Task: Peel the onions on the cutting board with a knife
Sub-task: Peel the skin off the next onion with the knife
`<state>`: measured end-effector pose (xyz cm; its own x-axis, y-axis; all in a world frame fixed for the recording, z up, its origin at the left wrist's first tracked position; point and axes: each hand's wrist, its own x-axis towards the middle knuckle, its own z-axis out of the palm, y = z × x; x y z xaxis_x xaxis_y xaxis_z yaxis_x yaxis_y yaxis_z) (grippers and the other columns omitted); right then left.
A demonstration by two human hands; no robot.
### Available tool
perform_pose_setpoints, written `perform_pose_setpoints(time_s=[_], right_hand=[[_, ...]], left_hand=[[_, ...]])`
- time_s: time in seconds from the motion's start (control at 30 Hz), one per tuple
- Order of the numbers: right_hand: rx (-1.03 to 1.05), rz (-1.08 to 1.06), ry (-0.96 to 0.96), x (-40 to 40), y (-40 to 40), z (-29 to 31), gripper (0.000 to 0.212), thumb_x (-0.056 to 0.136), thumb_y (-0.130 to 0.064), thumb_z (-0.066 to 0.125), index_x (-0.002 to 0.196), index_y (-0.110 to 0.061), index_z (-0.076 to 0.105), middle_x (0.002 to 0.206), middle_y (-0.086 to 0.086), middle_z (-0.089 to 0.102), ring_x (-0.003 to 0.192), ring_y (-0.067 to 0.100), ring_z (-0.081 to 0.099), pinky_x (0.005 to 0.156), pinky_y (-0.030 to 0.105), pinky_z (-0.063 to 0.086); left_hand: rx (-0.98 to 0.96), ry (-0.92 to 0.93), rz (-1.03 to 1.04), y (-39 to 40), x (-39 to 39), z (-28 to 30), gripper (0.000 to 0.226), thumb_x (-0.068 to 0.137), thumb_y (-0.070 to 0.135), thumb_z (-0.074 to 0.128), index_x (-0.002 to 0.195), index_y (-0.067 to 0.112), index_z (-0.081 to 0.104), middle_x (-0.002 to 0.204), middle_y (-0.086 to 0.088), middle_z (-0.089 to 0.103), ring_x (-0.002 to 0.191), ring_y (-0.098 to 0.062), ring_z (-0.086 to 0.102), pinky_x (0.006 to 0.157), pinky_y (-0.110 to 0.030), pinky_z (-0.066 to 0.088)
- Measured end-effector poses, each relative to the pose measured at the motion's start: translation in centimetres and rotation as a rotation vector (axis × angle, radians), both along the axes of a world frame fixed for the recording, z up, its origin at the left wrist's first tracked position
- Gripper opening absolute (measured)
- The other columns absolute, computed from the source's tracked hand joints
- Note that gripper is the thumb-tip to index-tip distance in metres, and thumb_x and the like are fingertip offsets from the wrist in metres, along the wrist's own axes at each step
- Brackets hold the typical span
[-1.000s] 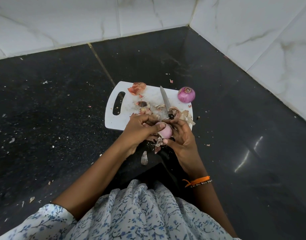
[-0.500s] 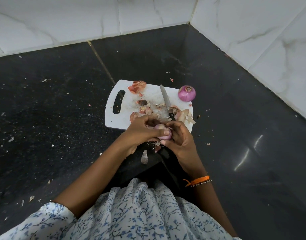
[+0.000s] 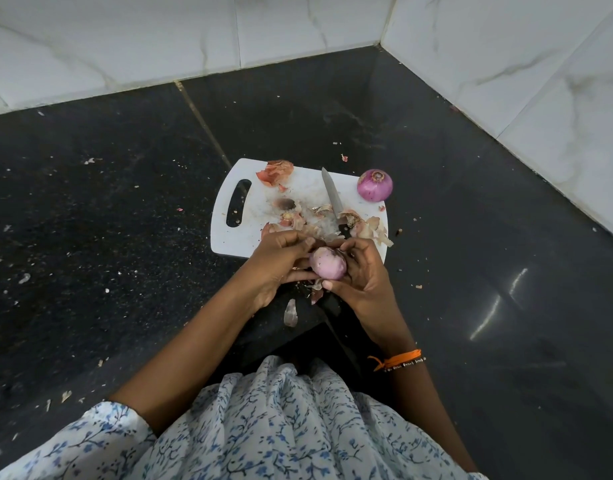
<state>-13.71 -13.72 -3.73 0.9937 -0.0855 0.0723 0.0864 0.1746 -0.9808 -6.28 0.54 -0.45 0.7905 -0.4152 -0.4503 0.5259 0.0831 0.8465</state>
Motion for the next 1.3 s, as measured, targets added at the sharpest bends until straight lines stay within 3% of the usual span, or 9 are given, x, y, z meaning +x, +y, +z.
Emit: perform_pose_setpoints(time_s=[0.13, 0.23, 0.33, 0.63, 0.8, 0.87, 0.97, 1.13, 1.3], right_hand=[[-0.016, 0.023, -0.008, -0.04, 0.17, 0.24, 0.051, 0.074, 0.024, 0.059, 0.109, -0.009, 0.044, 0.112, 0.007, 0.058, 0.110, 0.019, 0.058, 0.086, 0.028, 0.053], [-0.037, 0.040, 0.009, 0.00, 0.37, 0.37, 0.051, 0.074, 0.028, 0.057, 0.108, -0.007, 0.043, 0.107, -0.003, 0.062, 0.106, 0.014, 0.061, 0.076, 0.024, 0.055], [-0.087, 0.033, 0.037, 0.19, 0.44, 0.60, 0.054, 0.074, 0.023, 0.062, 0.110, -0.015, 0.047, 0.112, 0.003, 0.059, 0.106, 0.014, 0.061, 0.076, 0.024, 0.055], [-0.069, -0.019, 0.104, 0.20, 0.62, 0.28, 0.055, 0.075, 0.019, 0.063, 0.115, -0.015, 0.048, 0.103, -0.009, 0.067, 0.100, 0.012, 0.065, 0.073, 0.021, 0.054], [-0.078, -0.051, 0.095, 0.11, 0.57, 0.40, 0.054, 0.074, 0.016, 0.065, 0.115, -0.016, 0.049, 0.109, -0.004, 0.066, 0.104, 0.015, 0.065, 0.083, 0.023, 0.052], [-0.091, -0.054, 0.096, 0.13, 0.67, 0.48, 0.054, 0.075, 0.018, 0.064, 0.116, -0.014, 0.048, 0.106, -0.007, 0.068, 0.100, 0.013, 0.066, 0.075, 0.020, 0.054], [-0.114, -0.044, 0.096, 0.11, 0.92, 0.51, 0.052, 0.077, 0.017, 0.063, 0.116, -0.013, 0.048, 0.105, -0.004, 0.069, 0.097, 0.013, 0.067, 0.069, 0.019, 0.054], [-0.133, -0.037, 0.120, 0.20, 0.97, 0.33, 0.055, 0.076, 0.021, 0.061, 0.117, -0.014, 0.047, 0.115, 0.014, 0.061, 0.104, 0.022, 0.065, 0.072, 0.023, 0.055], [-0.128, -0.026, 0.122, 0.22, 0.95, 0.14, 0.055, 0.076, 0.021, 0.061, 0.115, -0.015, 0.047, 0.118, 0.017, 0.059, 0.105, 0.021, 0.065, 0.077, 0.024, 0.054]], left_hand=[[0.065, -0.004, -0.101, -0.12, -0.28, 0.16, 0.035, 0.081, 0.027, 0.069, 0.108, 0.006, 0.062, 0.102, -0.010, 0.069, 0.085, -0.018, 0.071, 0.066, -0.030, 0.059], [0.102, -0.037, -0.038, -0.19, -0.54, 0.08, 0.024, 0.076, 0.015, 0.075, 0.095, 0.007, 0.062, 0.092, -0.010, 0.067, 0.078, -0.018, 0.071, 0.061, -0.029, 0.059], [0.067, -0.045, 0.030, -0.25, -0.63, 0.05, 0.015, 0.077, 0.006, 0.073, 0.087, 0.008, 0.062, 0.087, -0.009, 0.066, 0.076, -0.018, 0.069, 0.059, -0.028, 0.059], [0.001, -0.071, 0.127, -0.35, -0.32, -0.38, 0.014, 0.085, 0.003, 0.063, 0.073, 0.008, 0.065, 0.080, -0.007, 0.068, 0.071, -0.018, 0.068, 0.053, -0.029, 0.059], [-0.036, -0.015, 0.106, -0.37, -0.20, -0.59, 0.018, 0.093, 0.017, 0.056, 0.081, 0.011, 0.068, 0.085, -0.008, 0.072, 0.074, -0.017, 0.071, 0.060, -0.030, 0.060], [-0.020, -0.040, 0.036, -0.38, -0.35, -0.45, 0.009, 0.083, 0.021, 0.067, 0.089, 0.014, 0.068, 0.092, -0.006, 0.071, 0.080, -0.015, 0.071, 0.064, -0.027, 0.058], [0.106, -0.166, -0.020, -0.56, -0.49, -0.69, 0.033, 0.069, 0.012, 0.080, 0.099, 0.012, 0.068, 0.096, -0.006, 0.069, 0.088, -0.017, 0.069, 0.075, -0.029, 0.059], [0.063, -0.083, 0.074, -0.45, -0.28, -0.39, 0.008, 0.080, 0.005, 0.069, 0.087, 0.009, 0.070, 0.086, -0.008, 0.070, 0.081, -0.020, 0.068, 0.067, -0.032, 0.060], [0.067, -0.050, 0.098, -0.30, -0.13, -0.49, 0.014, 0.091, 0.007, 0.057, 0.086, 0.010, 0.070, 0.088, -0.007, 0.069, 0.080, -0.018, 0.068, 0.063, -0.032, 0.060]])
